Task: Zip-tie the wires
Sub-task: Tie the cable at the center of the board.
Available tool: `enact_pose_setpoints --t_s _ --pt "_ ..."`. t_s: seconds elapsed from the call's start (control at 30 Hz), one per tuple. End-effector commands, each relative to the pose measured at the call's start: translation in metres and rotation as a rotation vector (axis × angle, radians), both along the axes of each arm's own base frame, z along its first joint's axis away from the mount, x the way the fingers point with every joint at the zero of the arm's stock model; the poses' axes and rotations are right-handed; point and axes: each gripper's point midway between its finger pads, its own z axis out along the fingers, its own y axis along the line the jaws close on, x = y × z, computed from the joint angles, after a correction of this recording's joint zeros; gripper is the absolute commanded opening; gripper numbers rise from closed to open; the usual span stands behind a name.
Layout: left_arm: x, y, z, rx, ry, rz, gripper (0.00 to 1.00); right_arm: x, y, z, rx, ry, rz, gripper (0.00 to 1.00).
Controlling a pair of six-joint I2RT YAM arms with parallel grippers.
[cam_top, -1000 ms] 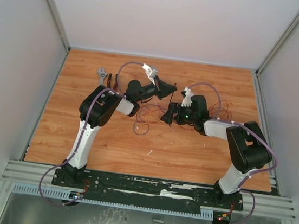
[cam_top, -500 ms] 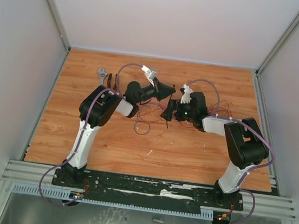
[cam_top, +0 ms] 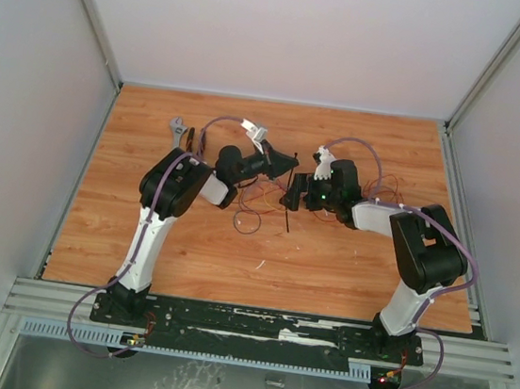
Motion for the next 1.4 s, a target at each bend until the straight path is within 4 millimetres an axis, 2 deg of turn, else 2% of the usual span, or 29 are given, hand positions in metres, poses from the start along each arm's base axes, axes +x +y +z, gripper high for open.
enact_pose_setpoints --t_s 0.0,0.3,0.57,0.77,1.07,1.27,1.37 --pt "-0.005 -0.001 0.001 -0.024 -0.009 0.007 0.00 0.000 -0.009 -0.011 -0.041 0.034 -0.019 0.95" --pt "-0.020 -0.006 0.003 -0.055 0.036 -0.006 0.00 0.001 -0.006 -0.007 -0.035 0.021 0.005 0.96" --pt "-0.019 -0.001 -0.006 -0.062 0.072 0.024 0.00 -0.006 -0.014 -0.007 -0.075 0.019 0.011 0.97" --pt "-0.012 0.003 -0.008 -0.073 0.096 0.033 0.00 -0.013 -0.025 0.000 -0.121 0.001 -0.001 0.99" --pt "-0.004 0.004 -0.011 -0.073 0.109 0.035 0.00 -0.030 -0.042 0.023 -0.168 -0.073 0.002 0.99" --pt "-0.004 0.001 -0.012 -0.079 0.120 0.020 0.00 -0.025 -0.060 0.054 -0.207 -0.206 -0.060 0.99" --pt "-0.005 0.002 -0.014 -0.081 0.126 0.019 0.00 -0.022 -0.069 0.063 -0.223 -0.301 -0.078 0.99"
